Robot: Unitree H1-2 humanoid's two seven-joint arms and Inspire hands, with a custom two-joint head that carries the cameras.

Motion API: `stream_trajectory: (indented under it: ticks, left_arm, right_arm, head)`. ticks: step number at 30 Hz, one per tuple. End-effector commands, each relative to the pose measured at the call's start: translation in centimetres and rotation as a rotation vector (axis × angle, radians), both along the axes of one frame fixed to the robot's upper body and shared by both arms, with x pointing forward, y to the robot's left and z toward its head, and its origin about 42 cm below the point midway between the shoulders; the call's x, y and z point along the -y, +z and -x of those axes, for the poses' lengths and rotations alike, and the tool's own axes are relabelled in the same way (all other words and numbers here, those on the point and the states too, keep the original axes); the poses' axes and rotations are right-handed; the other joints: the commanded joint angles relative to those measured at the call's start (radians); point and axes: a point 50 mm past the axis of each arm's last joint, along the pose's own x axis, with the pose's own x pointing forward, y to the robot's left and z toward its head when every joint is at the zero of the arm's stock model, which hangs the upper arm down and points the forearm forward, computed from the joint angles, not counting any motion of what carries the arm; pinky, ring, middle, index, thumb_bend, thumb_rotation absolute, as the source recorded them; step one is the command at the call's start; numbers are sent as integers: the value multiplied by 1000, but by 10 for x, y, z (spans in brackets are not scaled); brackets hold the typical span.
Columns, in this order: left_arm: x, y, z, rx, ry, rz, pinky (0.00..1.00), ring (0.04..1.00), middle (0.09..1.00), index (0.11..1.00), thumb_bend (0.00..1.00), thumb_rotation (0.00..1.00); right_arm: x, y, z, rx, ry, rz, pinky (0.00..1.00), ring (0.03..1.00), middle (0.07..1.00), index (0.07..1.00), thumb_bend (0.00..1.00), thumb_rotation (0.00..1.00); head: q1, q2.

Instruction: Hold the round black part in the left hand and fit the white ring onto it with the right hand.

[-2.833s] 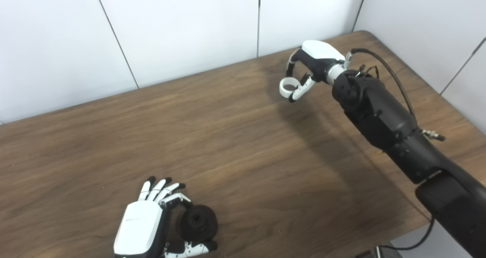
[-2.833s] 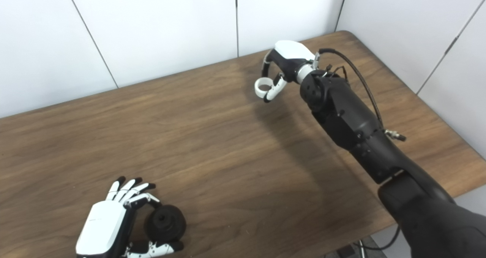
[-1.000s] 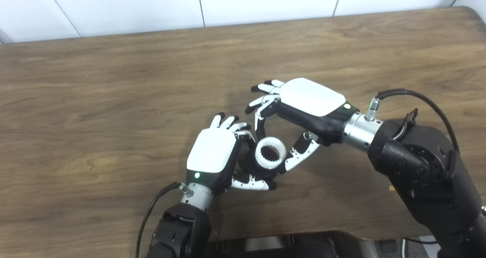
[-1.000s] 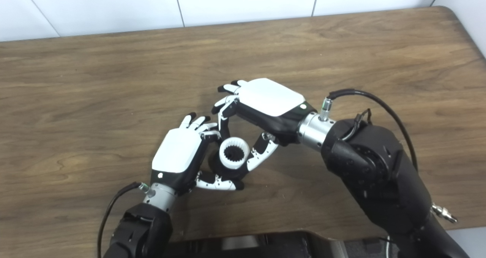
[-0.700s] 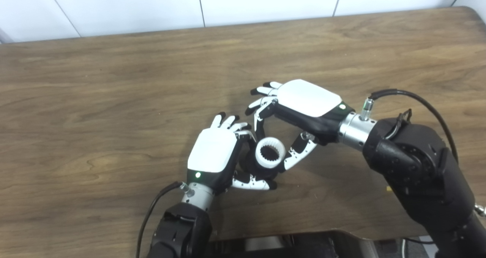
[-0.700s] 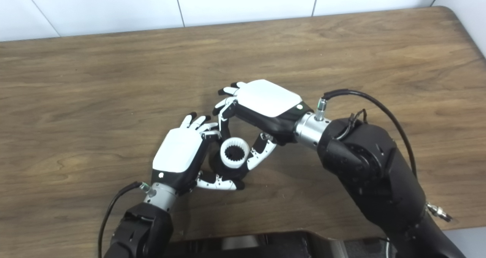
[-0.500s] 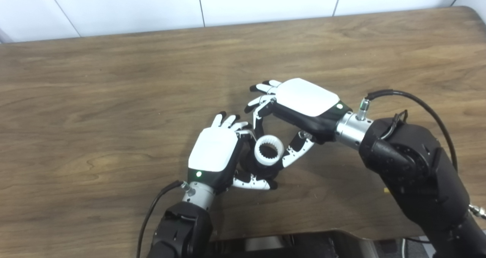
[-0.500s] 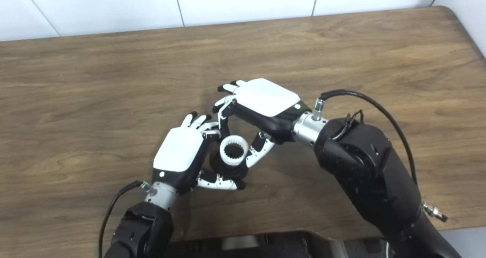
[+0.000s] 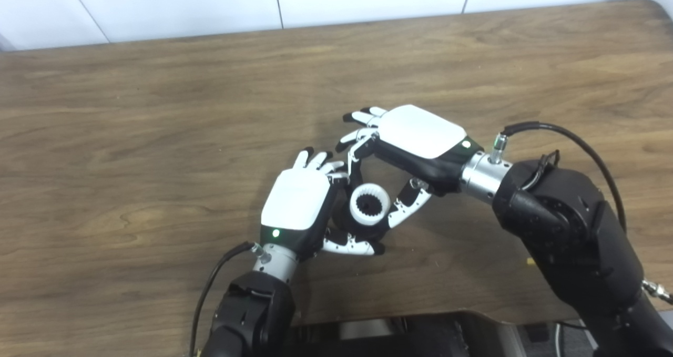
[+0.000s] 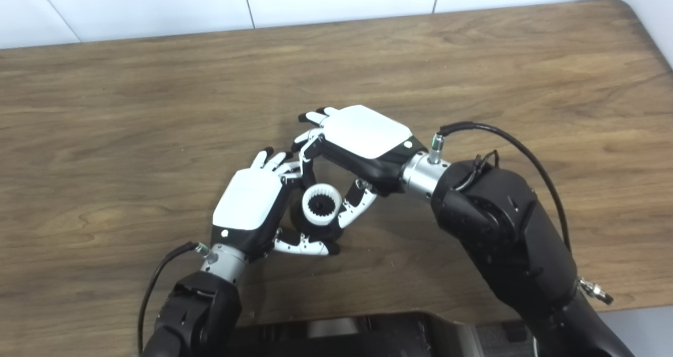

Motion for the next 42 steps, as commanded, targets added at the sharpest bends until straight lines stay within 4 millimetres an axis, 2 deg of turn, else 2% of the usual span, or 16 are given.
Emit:
stream_trajectory:
  ticks: [1, 42]
  left_arm:
    - [5, 1, 2, -13, -18, -3, 1000, 927, 823, 485, 520, 57]
    - [7, 1, 1, -2, -20, 0, 1000, 926, 823, 485, 521, 58]
  right_arm:
    - [-1, 10, -2, 60, 5, -18, 992, 973, 832, 483, 524, 133]
    - [-5, -4, -3, 30, 12, 5, 974, 973, 839, 484, 524, 133]
  head:
    - [0, 1]
    - [-6, 3]
